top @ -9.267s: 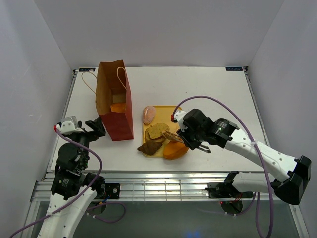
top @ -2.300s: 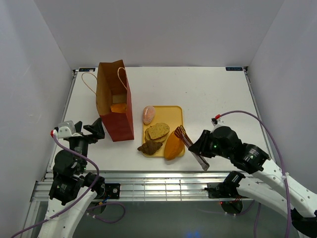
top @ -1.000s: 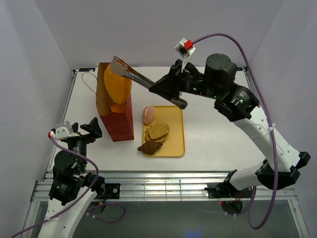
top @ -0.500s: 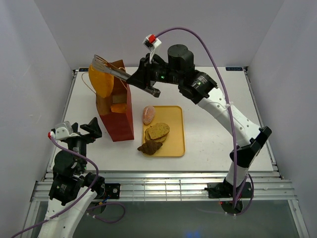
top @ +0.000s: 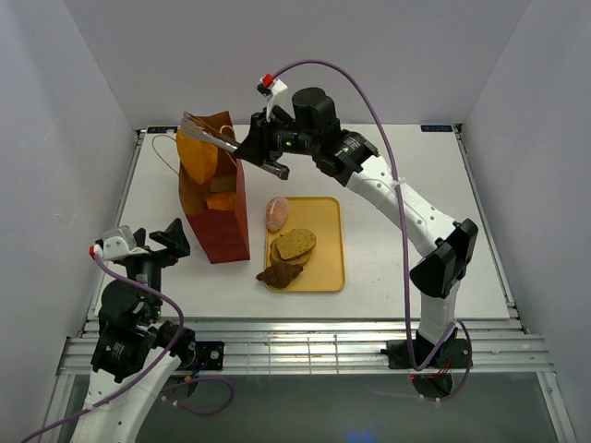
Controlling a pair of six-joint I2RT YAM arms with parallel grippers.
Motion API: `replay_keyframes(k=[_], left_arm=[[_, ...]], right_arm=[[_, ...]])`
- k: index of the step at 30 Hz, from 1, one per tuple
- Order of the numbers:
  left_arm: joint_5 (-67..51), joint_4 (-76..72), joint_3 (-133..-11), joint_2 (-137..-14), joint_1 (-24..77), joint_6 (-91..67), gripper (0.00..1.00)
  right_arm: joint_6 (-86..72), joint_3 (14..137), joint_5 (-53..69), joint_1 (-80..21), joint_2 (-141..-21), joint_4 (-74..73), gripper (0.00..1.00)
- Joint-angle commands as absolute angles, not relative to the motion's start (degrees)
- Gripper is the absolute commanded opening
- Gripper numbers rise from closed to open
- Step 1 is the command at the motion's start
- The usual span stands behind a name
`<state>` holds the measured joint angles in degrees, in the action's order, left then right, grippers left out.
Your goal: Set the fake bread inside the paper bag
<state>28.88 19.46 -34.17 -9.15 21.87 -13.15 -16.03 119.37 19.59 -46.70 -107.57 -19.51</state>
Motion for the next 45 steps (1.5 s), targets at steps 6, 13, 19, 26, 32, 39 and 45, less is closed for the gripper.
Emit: replay_keyframes(k=[6,13,19,26,32,39,45], left_arm=[[27.69,19.60,-33.66,-9.23,22.24,-13.18,0.98],[27.69,19.60,-33.66,-9.49,22.24,-13.10,0.98],[27.60,19.60,-33.75,-9.49,22.24,-13.10,0.98],[27.51,19.60,-33.75,-9.58,22.32,-13.10,0.98],[27.42,19.60,-33.84,-9.93,22.32,-13.10,0.98],[27.60,19.86,-33.92,-10.20,22.41,-13.10,0.98],[28.30,19.95,-33.84,-10.11,22.41,-13.10,0.98]], right_arm=[[-16.00,121.73,17.58,-44.21,-108.98,-13.89,0.32],[-18.19,123.40,20.92,-43.42,-110.30,-13.27,0.48],[-19.34,123.23,22.94,-43.42,-109.16,-13.10,0.49],[-21.53,121.91,29.43,-43.51,-105.04,-12.57,0.49],[-24.26,114.53,33.39,-43.51,-96.43,-7.65,0.49],[-23.82,97.95,31.91,-43.59,-82.65,-5.10,0.49],[-22.32,82.73,24.79,-43.51,-69.73,-4.22,0.49]])
